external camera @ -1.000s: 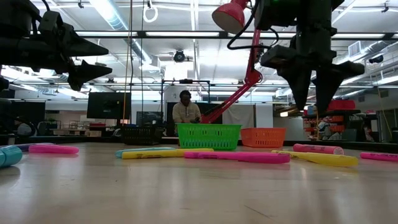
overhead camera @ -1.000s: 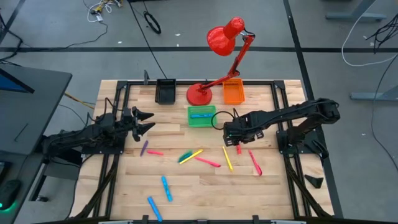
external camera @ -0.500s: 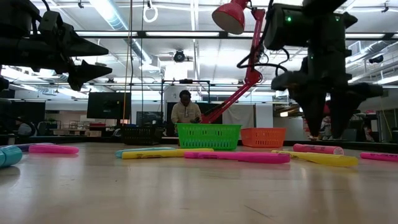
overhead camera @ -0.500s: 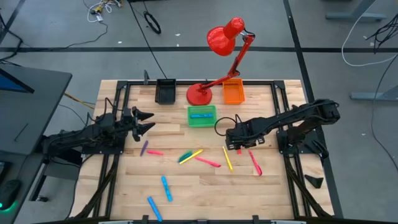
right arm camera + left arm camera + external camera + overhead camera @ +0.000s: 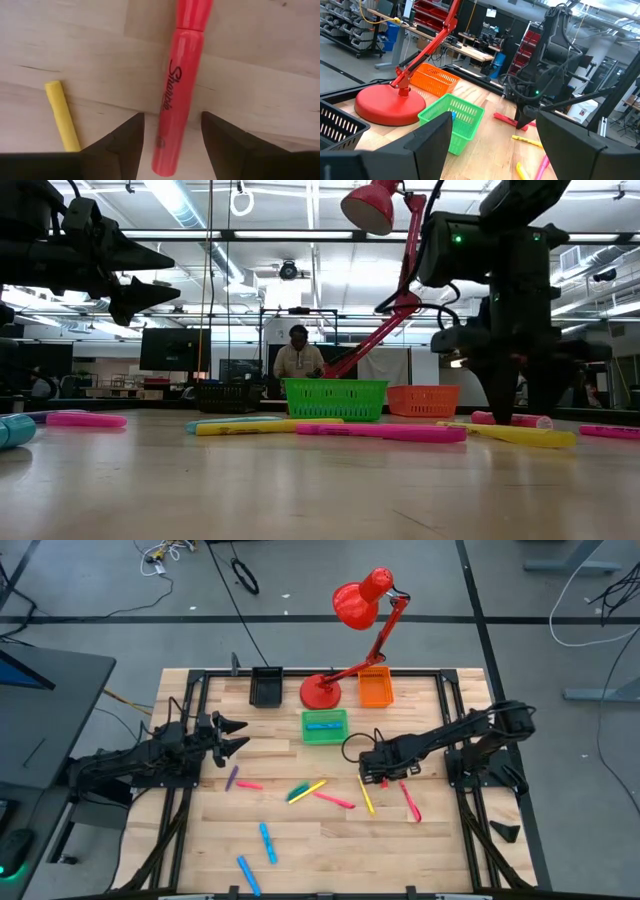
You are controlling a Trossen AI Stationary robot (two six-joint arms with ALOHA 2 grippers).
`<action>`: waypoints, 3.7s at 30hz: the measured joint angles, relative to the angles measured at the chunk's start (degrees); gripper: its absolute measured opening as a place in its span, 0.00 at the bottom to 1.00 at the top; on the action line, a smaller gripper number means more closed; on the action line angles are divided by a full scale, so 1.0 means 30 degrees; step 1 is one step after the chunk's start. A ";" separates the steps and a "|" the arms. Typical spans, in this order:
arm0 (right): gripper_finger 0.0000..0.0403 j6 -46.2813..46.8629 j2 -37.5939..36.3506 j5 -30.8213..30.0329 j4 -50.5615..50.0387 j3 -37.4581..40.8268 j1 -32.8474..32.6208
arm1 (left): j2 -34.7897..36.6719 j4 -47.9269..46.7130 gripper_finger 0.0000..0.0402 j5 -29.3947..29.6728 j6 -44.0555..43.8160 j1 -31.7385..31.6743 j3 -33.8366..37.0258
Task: Pick & Place Markers
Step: Put the big red highlighter into the green basket
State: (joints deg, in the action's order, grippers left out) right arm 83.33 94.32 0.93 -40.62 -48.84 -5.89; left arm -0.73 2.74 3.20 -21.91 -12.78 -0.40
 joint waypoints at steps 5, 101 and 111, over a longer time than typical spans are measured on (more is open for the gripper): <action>0.49 -0.0001 0.0191 -0.0006 0.0083 -0.0045 -0.0045 | 0.0000 0.0000 0.74 0.0001 0.0000 -0.0004 -0.0007; 0.12 -2.0933 -0.2727 0.0531 -1.6042 -1.1702 -0.0182 | 0.0000 0.0000 0.74 0.0004 0.0000 0.0000 -0.0004; 0.12 -2.2441 -0.2090 0.0504 -1.5596 -1.1704 0.0510 | 0.0000 0.0000 0.74 0.0000 0.0000 0.0000 -0.0003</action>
State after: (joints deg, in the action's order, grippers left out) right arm 16.01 88.05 2.44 -87.41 -83.95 -4.36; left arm -0.73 2.74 3.20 -21.91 -12.79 -0.41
